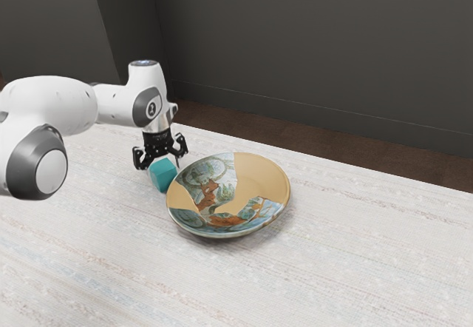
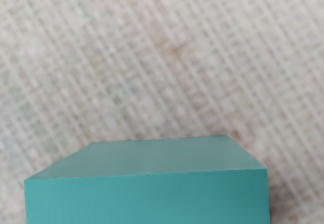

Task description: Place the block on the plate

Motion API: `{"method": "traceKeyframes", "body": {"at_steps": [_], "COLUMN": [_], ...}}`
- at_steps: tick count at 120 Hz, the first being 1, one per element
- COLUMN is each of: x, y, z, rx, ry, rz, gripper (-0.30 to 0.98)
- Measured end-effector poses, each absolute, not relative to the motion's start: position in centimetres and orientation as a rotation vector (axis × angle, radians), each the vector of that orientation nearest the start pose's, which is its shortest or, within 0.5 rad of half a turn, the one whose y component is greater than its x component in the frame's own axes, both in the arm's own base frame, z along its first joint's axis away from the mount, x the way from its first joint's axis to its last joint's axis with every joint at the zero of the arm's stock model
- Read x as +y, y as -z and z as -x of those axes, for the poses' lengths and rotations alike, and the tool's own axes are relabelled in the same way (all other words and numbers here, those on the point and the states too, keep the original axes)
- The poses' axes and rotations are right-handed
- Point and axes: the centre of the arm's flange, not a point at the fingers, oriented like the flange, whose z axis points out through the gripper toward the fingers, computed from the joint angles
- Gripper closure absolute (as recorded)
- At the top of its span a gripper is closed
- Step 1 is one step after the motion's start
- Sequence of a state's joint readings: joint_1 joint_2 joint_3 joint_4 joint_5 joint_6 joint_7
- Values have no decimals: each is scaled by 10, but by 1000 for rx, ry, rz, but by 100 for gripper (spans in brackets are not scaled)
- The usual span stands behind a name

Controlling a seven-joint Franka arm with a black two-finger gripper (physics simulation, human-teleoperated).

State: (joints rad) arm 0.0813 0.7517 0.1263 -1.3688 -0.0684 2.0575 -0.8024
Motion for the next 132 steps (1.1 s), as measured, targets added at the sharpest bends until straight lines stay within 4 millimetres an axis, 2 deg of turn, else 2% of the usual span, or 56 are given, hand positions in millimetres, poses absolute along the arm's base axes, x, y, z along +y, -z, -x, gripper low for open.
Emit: {"method": "traceKeyframes", "body": {"at_steps": [28, 54, 88, 96, 114, 120, 132], "x": [133, 132, 131, 129, 112, 95, 39], "y": [-267, -267, -272, -287, -350, -367, -397], "z": [-716, -716, -716, -717, -711, -707, -695], "rx": [-1507, -1495, -1481, -1479, -1465, -1445, -1382], "ry": [-80, -80, -71, -51, 15, 26, 41], "rz": [2720, 2727, 2732, 2739, 2767, 2782, 2824], "gripper": [1, 24, 33, 34, 35, 35, 35]}}
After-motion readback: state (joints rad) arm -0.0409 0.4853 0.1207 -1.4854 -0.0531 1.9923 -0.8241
